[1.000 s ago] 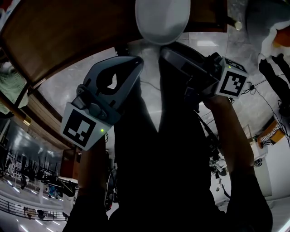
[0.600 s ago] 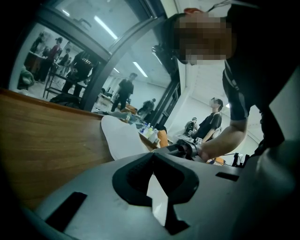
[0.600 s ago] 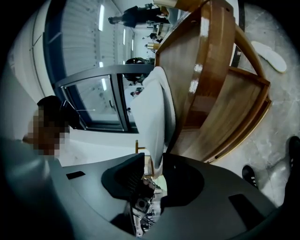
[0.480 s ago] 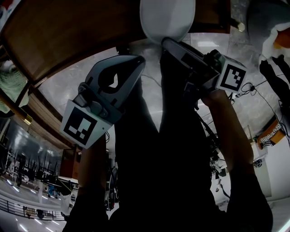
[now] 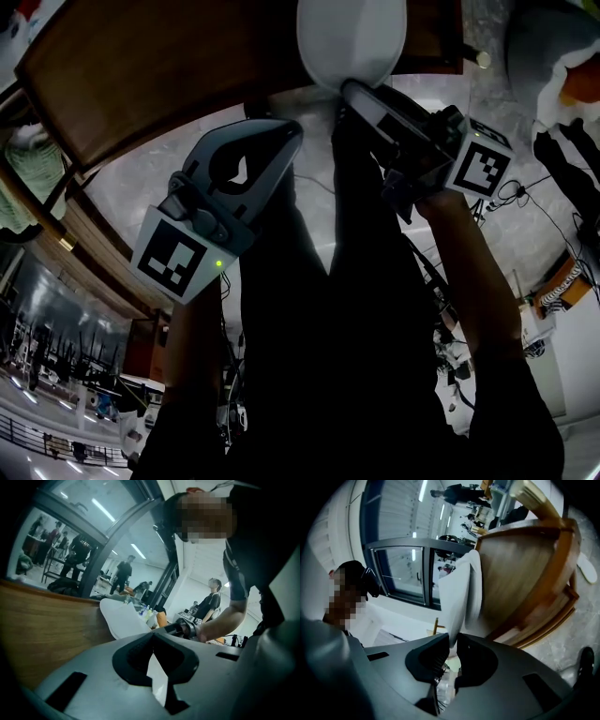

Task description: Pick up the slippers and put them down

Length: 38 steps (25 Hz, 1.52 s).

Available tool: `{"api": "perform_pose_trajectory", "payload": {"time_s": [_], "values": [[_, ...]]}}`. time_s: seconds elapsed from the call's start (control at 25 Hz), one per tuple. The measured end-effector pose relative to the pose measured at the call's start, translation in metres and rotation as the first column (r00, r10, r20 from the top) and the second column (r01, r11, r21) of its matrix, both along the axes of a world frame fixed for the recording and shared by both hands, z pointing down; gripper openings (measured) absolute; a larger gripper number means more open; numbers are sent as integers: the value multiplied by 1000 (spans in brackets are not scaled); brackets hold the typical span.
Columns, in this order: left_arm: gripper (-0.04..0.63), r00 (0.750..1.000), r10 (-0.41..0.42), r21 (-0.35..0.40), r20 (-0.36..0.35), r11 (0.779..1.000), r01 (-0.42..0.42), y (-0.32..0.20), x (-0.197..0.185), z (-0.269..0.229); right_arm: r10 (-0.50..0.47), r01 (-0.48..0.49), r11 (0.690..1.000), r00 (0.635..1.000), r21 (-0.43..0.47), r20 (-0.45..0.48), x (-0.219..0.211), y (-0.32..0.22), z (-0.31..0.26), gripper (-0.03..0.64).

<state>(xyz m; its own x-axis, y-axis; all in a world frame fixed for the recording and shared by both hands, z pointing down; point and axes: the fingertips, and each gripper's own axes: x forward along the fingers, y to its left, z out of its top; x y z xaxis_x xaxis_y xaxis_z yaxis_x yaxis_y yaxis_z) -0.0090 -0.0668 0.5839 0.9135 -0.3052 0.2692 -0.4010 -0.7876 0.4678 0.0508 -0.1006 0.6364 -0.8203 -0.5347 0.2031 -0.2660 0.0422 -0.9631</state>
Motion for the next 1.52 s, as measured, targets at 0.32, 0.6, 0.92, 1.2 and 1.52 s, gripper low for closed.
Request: {"api": "perform_pose_trajectory", "payload": {"time_s": [0.32,0.6,0.92,1.2,1.52], "values": [[12,1000,-1,118,-28,993,4,-25,8,-86,-1,10,981,999,192,-46,10,-25,-93,57],[12,997,26,324,-74,946,-1,-60,24,-208,24,-3,922,998,387,-51,22,-55,-201,57],[12,993,43,498,-114,867,20,-59,6,-325,15,84,810,986,580,-164,15,-40,-304,55],[12,985,71,590,-155,806,35,-62,9,-379,49,175,627,963,759,-264,13,-56,-387,54],[12,983,62,716,-175,693,84,-44,-20,-429,50,192,447,970,874,-239,0,-46,-467,48]]}}
